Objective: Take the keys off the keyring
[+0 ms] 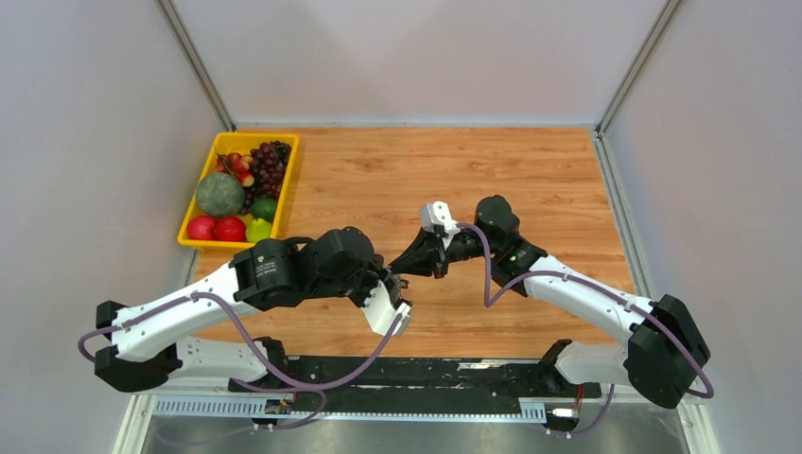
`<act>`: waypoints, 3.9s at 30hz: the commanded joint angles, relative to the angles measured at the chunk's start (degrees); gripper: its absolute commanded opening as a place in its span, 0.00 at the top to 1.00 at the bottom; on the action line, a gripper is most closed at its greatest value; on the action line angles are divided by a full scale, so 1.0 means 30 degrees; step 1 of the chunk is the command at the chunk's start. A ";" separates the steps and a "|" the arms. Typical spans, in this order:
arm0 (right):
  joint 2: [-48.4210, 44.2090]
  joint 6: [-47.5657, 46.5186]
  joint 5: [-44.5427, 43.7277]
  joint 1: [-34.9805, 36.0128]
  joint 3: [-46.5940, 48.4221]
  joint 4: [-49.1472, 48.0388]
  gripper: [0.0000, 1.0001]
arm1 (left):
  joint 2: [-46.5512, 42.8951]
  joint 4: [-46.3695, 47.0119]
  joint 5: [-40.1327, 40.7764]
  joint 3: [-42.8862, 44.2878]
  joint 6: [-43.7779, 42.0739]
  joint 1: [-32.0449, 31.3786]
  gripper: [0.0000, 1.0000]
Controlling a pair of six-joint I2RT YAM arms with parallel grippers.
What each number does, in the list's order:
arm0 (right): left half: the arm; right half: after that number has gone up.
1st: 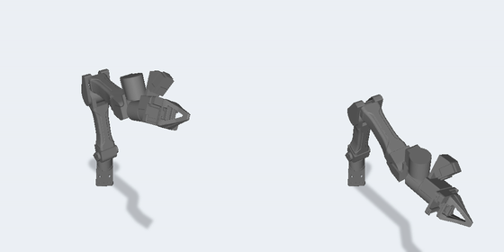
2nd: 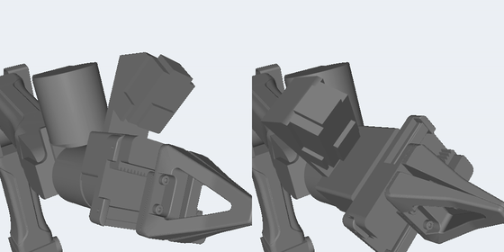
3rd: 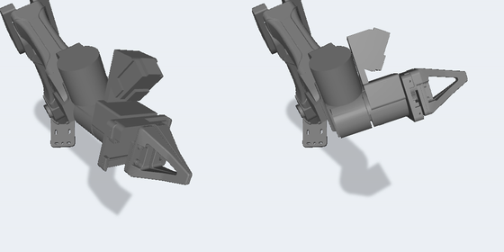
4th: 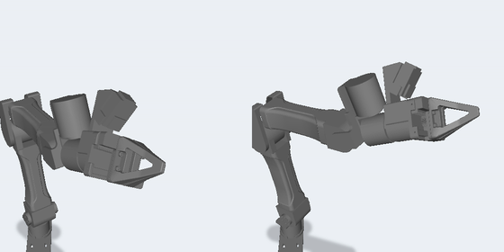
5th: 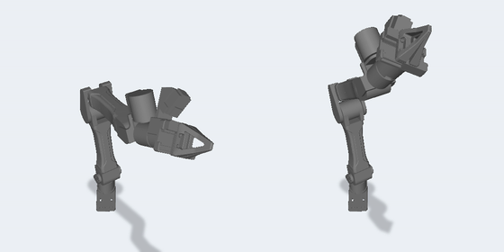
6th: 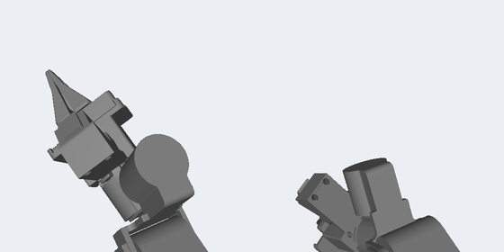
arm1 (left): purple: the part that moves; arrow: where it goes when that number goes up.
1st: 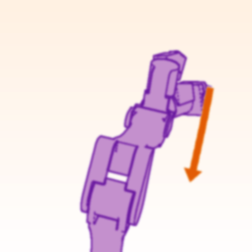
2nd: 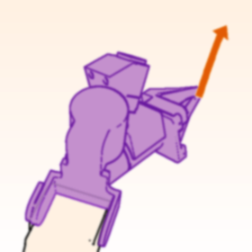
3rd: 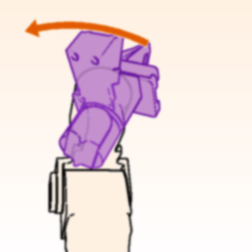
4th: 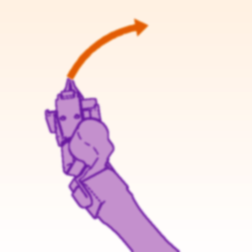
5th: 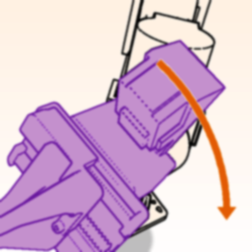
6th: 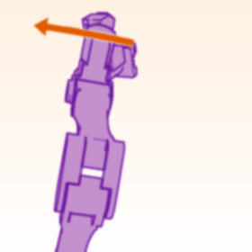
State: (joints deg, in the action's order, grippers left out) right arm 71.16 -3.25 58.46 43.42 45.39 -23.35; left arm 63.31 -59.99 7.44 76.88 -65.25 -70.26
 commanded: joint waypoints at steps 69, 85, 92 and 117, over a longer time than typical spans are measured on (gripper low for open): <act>-0.8516 0.2871 -1.5908 -0.1201 0.0170 0.7568 1.00 | -0.1278 2.0421 -0.9935 -1.0366 1.7089 0.8248 0.01; -0.8242 0.2360 -1.1594 -0.1181 0.1217 0.7353 1.00 | -0.0150 2.1504 -1.1494 -0.9305 1.6038 0.7541 0.16; -0.8220 0.2382 -1.2132 -0.1182 0.1088 0.7265 1.00 | -0.0292 2.2159 -1.3734 -0.9647 1.6717 0.7413 0.28; -0.7045 0.3577 -1.5310 -0.1190 0.0508 0.6803 1.00 | 0.0731 2.3945 -1.0429 -1.0203 1.9684 0.7394 0.25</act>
State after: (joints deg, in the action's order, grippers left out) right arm 50.72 5.54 14.59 39.92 45.78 1.91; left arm 66.67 7.62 -27.81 46.06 -9.34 -47.92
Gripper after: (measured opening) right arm 0.006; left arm 0.741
